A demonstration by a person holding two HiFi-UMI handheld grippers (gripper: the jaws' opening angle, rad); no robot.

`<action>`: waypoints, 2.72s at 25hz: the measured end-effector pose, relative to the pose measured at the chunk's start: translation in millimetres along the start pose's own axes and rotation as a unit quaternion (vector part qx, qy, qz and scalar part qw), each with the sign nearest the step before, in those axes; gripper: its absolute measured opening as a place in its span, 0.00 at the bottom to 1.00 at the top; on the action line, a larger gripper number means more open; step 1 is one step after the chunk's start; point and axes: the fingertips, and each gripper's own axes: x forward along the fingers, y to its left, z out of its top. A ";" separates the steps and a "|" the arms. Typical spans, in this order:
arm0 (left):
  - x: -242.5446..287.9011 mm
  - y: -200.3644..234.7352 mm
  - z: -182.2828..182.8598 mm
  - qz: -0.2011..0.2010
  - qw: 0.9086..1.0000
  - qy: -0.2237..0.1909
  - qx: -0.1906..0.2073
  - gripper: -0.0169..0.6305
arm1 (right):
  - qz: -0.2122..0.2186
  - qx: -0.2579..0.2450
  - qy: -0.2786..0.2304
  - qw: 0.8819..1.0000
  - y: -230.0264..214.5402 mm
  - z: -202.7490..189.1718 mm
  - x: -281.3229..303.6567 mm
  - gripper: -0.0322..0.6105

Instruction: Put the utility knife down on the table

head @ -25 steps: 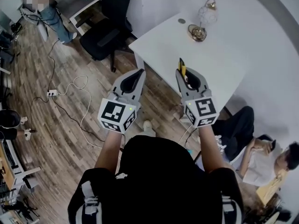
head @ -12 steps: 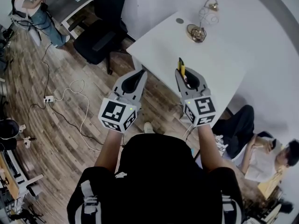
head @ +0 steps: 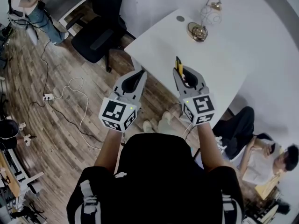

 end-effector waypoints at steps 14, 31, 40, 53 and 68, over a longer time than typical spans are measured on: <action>52.2 6.8 -35.2 0.030 0.998 0.037 -0.031 0.06 | 0.055 0.001 0.082 0.995 -32.5 -55.4 31.4 0.18; 79.8 20.8 -93.2 0.075 0.990 0.092 -0.073 0.06 | 0.146 -0.002 0.212 0.966 -47.8 -154.9 68.9 0.18; 86.1 30.2 -112.3 0.098 0.986 0.106 -0.088 0.06 | 0.180 -0.047 0.271 0.944 -53.2 -200.8 86.7 0.18; 86.5 41.7 -143.2 0.117 0.978 0.136 -0.104 0.06 | 0.201 -0.142 0.353 0.903 -71.4 -266.6 114.4 0.18; 80.2 49.0 -168.1 0.132 0.971 0.157 -0.124 0.06 | 0.184 -0.230 0.435 0.851 -101.1 -323.6 139.1 0.18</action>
